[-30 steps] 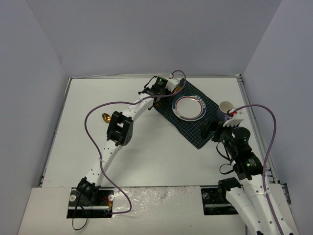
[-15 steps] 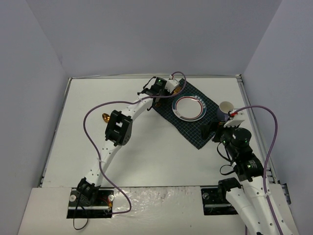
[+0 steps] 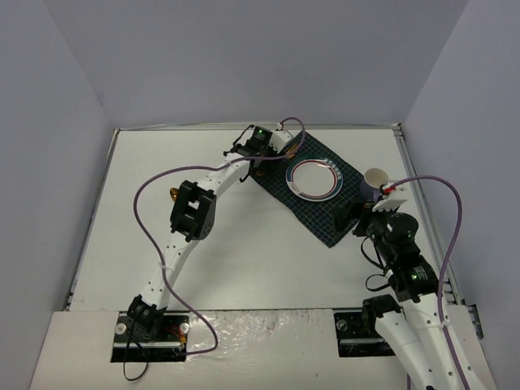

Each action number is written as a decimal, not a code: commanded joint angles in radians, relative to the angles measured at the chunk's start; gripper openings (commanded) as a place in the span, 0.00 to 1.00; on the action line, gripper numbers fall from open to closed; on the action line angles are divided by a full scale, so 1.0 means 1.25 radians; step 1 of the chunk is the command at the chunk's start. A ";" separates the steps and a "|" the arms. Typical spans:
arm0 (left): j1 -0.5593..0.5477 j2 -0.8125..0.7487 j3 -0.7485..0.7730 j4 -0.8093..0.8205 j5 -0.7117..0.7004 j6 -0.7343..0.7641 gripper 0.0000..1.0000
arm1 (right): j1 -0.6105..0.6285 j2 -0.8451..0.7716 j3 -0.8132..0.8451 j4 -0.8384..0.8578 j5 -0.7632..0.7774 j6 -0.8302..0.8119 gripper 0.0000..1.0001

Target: Set the dinner table for one person

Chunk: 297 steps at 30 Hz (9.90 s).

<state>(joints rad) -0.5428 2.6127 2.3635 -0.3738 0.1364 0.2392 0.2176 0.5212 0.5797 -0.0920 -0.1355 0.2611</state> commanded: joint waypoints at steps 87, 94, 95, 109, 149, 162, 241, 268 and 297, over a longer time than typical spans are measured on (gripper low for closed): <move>0.549 -0.618 -1.028 0.398 0.316 -0.472 0.16 | 0.457 0.348 0.079 0.220 -0.015 -0.086 1.00; 0.546 -0.668 -1.033 0.416 0.349 -0.469 0.00 | 0.456 0.346 0.086 0.216 -0.018 -0.082 1.00; 0.544 -0.681 -1.033 0.421 0.357 -0.470 0.00 | 0.457 0.344 0.089 0.213 -0.017 -0.079 1.00; 0.231 -1.002 -1.021 0.351 0.208 -0.412 0.00 | 0.486 0.438 0.227 0.154 -0.006 0.015 1.00; -0.079 -1.110 -1.087 0.472 0.058 -0.460 0.00 | 0.518 0.662 0.368 0.172 0.136 0.046 0.38; -0.079 -1.090 -1.092 0.499 0.115 -0.476 0.00 | 0.520 0.670 0.371 0.183 0.135 0.037 0.23; 0.191 -1.385 -1.093 -0.141 -0.274 -0.378 0.96 | -0.051 0.931 0.370 -0.069 0.373 0.479 0.00; 0.203 -1.381 -1.097 -0.137 -0.256 -0.377 0.96 | -0.065 0.961 0.328 -0.048 0.385 0.524 0.16; 0.215 -1.430 -1.108 -0.119 -0.286 -0.378 0.96 | -0.053 0.442 0.300 -0.058 0.406 0.290 0.54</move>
<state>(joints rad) -0.2855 0.8624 0.9704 -0.5820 -0.1840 -0.2375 0.1455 1.2316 0.9302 -0.1657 0.2977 0.7796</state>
